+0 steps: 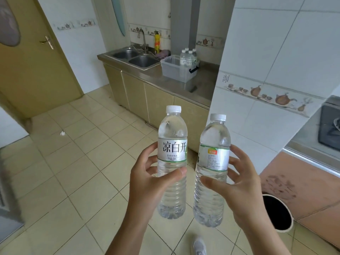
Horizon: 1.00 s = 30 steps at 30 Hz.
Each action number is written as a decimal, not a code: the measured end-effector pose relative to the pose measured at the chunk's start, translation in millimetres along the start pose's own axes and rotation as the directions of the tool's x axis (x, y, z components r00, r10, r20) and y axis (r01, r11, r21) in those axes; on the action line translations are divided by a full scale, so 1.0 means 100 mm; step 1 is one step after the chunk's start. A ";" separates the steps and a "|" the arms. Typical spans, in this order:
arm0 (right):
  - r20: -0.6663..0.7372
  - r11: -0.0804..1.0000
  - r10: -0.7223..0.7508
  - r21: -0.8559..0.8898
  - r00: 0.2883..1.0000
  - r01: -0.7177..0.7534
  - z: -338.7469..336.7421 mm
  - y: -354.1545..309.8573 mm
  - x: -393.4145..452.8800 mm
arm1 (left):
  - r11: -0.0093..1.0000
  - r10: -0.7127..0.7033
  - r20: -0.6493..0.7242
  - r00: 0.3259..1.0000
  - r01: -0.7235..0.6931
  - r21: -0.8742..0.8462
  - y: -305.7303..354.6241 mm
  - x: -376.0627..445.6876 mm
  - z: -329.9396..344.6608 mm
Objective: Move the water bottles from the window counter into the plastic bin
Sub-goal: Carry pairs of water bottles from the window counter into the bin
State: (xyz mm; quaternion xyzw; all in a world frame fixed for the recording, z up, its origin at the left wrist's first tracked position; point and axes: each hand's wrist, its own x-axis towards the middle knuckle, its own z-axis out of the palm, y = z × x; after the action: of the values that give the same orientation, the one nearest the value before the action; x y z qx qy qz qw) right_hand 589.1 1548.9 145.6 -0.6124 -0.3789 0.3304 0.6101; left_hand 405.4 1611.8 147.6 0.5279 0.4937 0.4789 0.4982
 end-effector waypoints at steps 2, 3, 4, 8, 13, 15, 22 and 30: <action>0.025 1.000 -0.003 -0.006 1.000 0.003 0.00 0.07 0.44 | 1.000 0.005 -0.010 1.000 -0.005 0.004 -0.04 0.35 0.20; 0.040 1.000 -0.004 -0.006 0.999 0.004 0.00 0.10 0.67 | 1.000 0.006 -0.017 1.000 -0.006 0.004 -0.06 0.52 0.30; 0.057 1.000 -0.004 -0.006 0.998 0.005 -0.01 0.14 0.89 | 1.000 0.002 -0.029 1.000 -0.001 0.002 -0.07 0.70 0.41; 0.127 1.000 0.009 -0.021 0.992 -0.007 0.00 0.22 1.75 | 0.999 -0.042 -0.103 0.994 0.041 -0.011 -0.09 1.37 0.79; 0.185 0.999 0.001 -0.050 0.983 0.009 0.13 0.22 2.59 | 0.997 -0.070 -0.156 0.985 0.064 -0.041 -0.09 2.10 1.02; 0.210 0.999 -0.007 -0.050 0.978 0.018 0.22 0.23 2.91 | 0.997 -0.073 -0.174 0.982 0.066 -0.044 -0.09 2.40 1.06; 0.225 0.999 -0.016 -0.038 0.974 0.025 0.75 0.36 3.99 | 0.997 -0.083 -0.172 0.982 0.082 -0.015 -0.19 3.58 1.07; 0.101 0.996 -0.024 -0.081 0.995 0.032 1.51 0.44 5.18 | 0.996 -0.092 -0.059 0.994 0.092 0.007 -0.20 5.23 0.94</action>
State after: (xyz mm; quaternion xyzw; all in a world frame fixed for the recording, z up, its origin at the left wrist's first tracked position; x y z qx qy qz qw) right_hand 716.7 2074.3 125.8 -0.6146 -0.4308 0.3359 0.5691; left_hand 526.1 2129.1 130.7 0.4927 0.5343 0.4682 0.5025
